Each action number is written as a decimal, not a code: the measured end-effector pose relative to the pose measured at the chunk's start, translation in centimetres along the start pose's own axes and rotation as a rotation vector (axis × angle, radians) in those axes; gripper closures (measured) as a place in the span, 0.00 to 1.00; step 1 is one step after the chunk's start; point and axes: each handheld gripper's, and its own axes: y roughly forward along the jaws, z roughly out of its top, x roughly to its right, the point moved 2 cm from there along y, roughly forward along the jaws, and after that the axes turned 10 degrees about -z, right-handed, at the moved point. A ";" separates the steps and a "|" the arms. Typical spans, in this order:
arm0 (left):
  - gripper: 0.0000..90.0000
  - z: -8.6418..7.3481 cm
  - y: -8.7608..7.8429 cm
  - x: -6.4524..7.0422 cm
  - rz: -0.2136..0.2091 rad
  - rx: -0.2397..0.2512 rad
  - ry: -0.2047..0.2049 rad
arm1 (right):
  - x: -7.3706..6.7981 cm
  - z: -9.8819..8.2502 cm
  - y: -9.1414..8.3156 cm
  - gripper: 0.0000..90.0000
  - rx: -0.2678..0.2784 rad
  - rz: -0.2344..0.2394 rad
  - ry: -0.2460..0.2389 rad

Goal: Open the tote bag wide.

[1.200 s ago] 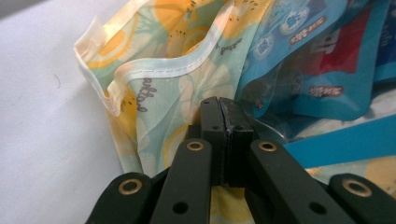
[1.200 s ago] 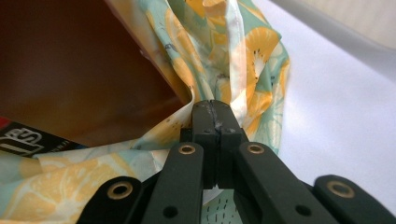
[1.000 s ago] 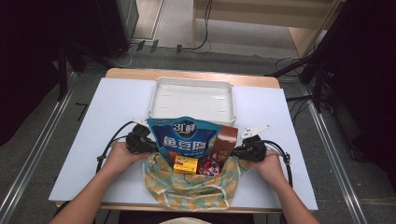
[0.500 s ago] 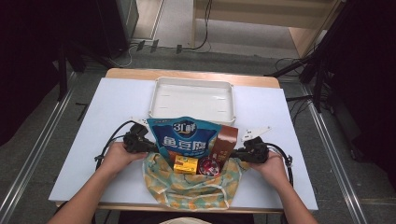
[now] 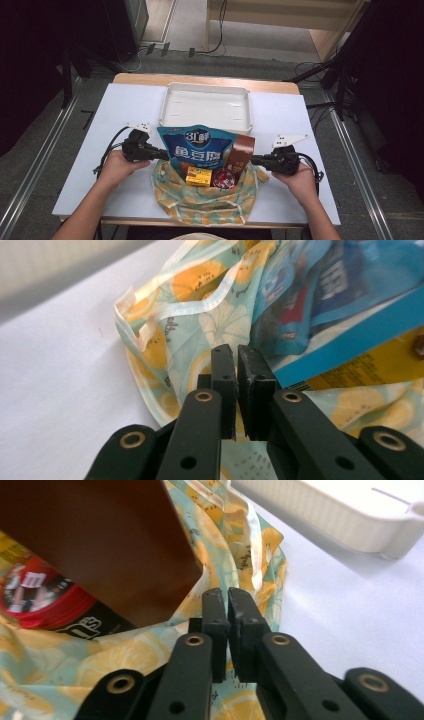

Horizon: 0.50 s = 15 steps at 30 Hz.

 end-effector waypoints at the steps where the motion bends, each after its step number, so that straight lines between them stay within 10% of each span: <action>1: 0.94 0.1 -0.2 0.2 0.008 0.002 0.008 | 0.0 0.0 -0.2 0.94 0.004 0.000 -0.002; 15: 0.63 0.2 -2.4 1.3 0.025 0.000 0.066 | 0.9 0.1 -1.0 0.65 0.046 -0.019 0.017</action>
